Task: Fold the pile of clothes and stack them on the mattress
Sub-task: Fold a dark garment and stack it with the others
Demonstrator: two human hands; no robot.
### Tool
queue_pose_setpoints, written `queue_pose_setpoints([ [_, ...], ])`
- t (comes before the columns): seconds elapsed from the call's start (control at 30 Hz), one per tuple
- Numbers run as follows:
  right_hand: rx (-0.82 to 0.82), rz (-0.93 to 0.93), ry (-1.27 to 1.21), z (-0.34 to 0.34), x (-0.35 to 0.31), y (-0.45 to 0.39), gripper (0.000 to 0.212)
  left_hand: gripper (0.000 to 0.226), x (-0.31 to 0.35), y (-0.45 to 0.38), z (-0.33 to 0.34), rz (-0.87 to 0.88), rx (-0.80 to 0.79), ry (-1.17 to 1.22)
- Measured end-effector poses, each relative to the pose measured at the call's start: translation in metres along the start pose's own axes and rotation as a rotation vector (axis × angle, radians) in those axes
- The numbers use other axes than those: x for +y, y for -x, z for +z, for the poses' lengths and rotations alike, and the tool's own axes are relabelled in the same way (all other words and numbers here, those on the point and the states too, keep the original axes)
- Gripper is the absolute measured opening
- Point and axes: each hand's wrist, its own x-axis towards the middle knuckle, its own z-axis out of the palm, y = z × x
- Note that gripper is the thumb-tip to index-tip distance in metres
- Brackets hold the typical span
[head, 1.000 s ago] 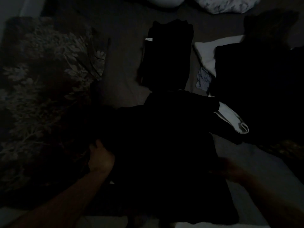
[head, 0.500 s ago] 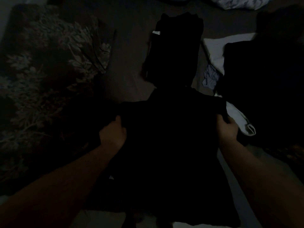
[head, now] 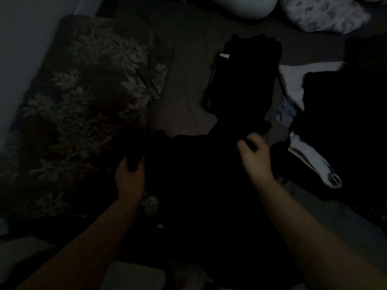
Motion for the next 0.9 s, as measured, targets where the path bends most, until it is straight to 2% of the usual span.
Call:
queue_pose_setpoints([
  [0.1,-0.118,-0.233,0.154,0.068,-0.012,0.028,0.013,0.019,0.0,-0.018,-0.017,-0.059,-0.05,0.106],
  [0.2,-0.309,-0.393,0.285,0.126,-0.004,0.048,0.019,0.025,0.002,-0.03,-0.031,-0.316,-0.181,0.379],
  [0.3,-0.558,-0.414,0.398,0.167,0.012,0.06,0.02,0.039,0.002,-0.031,-0.037,-0.592,-0.319,0.62],
  [0.4,-0.685,-0.428,0.491,0.182,0.023,0.067,0.021,0.036,-0.005,-0.03,-0.036,-0.637,-0.32,0.662],
  [0.47,-0.703,-0.495,0.55,0.18,0.024,0.068,0.019,0.043,-0.008,-0.029,-0.034,-0.591,-0.361,0.654],
  [0.53,-0.722,-0.604,0.582,0.178,0.022,0.072,0.016,0.05,-0.008,-0.028,-0.029,-0.513,-0.377,0.548],
  [0.57,-0.736,-0.648,0.577,0.176,0.021,0.074,0.024,0.051,-0.007,-0.028,-0.027,-0.489,-0.359,0.49],
  [0.63,-0.75,-0.65,0.532,0.173,0.02,0.078,0.031,0.05,-0.004,-0.029,-0.021,-0.517,-0.338,0.472],
  [0.7,-0.747,-0.652,0.507,0.169,0.018,0.081,0.018,0.04,0.001,-0.034,-0.016,-0.591,-0.363,0.52],
  [0.77,-0.765,-0.68,0.511,0.165,0.021,0.082,0.015,0.035,0.003,-0.037,-0.014,-0.614,-0.357,0.472],
  [0.83,-0.761,-0.572,0.477,0.159,0.023,0.079,0.02,0.039,0.001,-0.039,-0.012,-0.577,-0.285,0.411],
  [0.9,-0.518,-0.417,0.351,0.145,0.026,0.065,0.025,0.043,0.001,-0.038,-0.012,-0.5,-0.228,0.353],
])
